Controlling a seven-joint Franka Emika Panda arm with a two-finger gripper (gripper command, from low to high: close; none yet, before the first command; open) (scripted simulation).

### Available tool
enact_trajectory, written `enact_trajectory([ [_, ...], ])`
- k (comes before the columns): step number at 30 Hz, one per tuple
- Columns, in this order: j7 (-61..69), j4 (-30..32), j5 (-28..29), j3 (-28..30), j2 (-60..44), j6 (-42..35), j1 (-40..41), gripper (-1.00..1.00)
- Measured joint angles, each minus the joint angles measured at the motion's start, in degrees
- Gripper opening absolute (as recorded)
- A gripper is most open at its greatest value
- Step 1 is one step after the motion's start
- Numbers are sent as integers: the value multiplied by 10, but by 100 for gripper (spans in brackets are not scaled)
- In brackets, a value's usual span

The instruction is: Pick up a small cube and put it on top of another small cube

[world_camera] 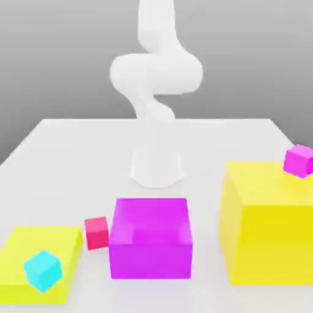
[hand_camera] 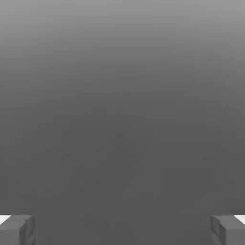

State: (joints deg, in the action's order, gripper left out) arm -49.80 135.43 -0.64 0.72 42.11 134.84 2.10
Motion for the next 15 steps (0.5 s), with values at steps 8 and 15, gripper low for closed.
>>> enact_trajectory([
  [8,-152,135,-25,5,-146,117,87,0],
  [15,-321,263,-21,-1,-288,228,173,0],
])
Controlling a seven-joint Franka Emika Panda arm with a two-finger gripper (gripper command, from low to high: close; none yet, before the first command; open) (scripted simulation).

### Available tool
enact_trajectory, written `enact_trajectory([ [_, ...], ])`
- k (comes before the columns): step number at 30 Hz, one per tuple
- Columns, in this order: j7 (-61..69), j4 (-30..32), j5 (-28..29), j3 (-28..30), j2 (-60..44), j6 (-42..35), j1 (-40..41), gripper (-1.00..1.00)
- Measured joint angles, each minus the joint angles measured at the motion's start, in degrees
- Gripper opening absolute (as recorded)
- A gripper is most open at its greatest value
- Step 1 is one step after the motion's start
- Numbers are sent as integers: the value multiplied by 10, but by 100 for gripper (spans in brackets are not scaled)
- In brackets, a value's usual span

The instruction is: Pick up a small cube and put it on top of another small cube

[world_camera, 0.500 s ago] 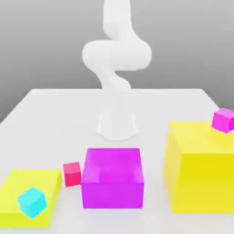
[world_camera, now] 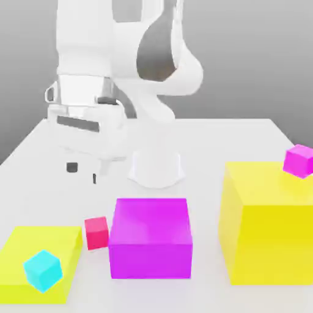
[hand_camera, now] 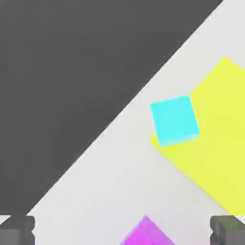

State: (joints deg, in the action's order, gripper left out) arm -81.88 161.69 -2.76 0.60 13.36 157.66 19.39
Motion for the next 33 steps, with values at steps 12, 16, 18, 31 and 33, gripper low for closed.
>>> enact_trajectory([
  [12,-101,39,8,-4,-261,208,56,-100],
  [16,-102,39,9,-4,-261,209,56,-100],
  [18,-103,38,9,-5,-266,212,57,-100],
  [31,-73,-10,46,4,-116,14,56,-100],
  [33,-44,-51,48,6,-125,-18,53,-100],
])
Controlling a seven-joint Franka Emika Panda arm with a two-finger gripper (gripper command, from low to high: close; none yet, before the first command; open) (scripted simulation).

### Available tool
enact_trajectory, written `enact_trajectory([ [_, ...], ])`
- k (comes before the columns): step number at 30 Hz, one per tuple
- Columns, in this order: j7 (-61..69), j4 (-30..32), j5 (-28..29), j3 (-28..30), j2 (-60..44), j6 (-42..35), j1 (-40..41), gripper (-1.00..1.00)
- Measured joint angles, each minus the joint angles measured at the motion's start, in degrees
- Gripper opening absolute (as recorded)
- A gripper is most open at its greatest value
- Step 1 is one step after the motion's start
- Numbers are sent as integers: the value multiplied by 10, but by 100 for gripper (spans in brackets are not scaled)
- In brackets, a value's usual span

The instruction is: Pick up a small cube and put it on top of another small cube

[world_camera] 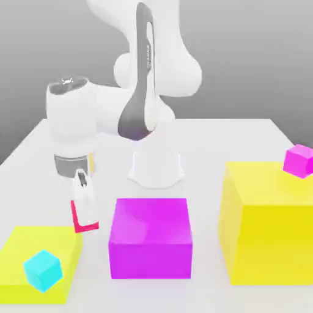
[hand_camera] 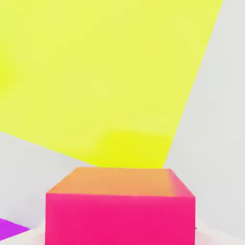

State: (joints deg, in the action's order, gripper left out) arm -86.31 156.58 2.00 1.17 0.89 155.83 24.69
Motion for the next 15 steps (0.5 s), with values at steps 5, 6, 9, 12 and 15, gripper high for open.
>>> enact_trajectory([
  [5,79,-104,-6,-7,-23,-81,1,-100],
  [6,96,-124,-8,-9,-27,-97,1,-100],
  [9,147,-187,-17,-14,-41,-146,-1,-100],
  [12,173,-213,-21,-15,-79,-135,-1,-100],
  [15,175,-210,-21,-15,-116,-95,-1,100],
])
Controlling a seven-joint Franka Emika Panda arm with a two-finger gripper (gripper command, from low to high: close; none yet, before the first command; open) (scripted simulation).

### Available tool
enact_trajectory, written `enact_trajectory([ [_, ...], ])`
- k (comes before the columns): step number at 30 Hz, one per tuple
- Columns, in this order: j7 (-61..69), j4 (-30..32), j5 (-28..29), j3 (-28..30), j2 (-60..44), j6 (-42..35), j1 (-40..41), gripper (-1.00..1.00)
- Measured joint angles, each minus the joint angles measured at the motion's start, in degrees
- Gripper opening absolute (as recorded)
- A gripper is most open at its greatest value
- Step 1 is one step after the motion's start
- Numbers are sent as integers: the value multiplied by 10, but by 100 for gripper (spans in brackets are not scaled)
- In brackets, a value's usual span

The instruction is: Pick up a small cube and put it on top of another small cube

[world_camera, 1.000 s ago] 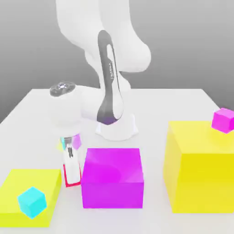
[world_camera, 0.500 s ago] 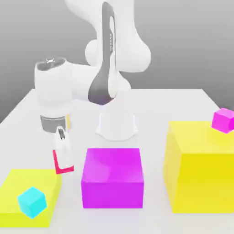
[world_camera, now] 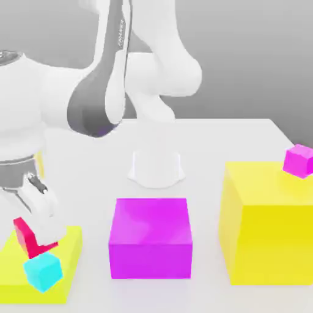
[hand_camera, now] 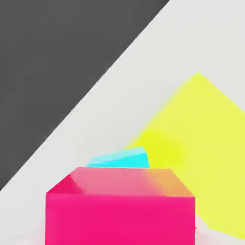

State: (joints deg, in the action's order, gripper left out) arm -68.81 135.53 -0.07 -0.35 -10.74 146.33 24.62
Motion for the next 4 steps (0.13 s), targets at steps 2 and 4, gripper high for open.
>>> enact_trajectory([
  [2,0,0,0,0,0,0,0,100],
  [4,0,0,0,0,0,0,0,100],
])
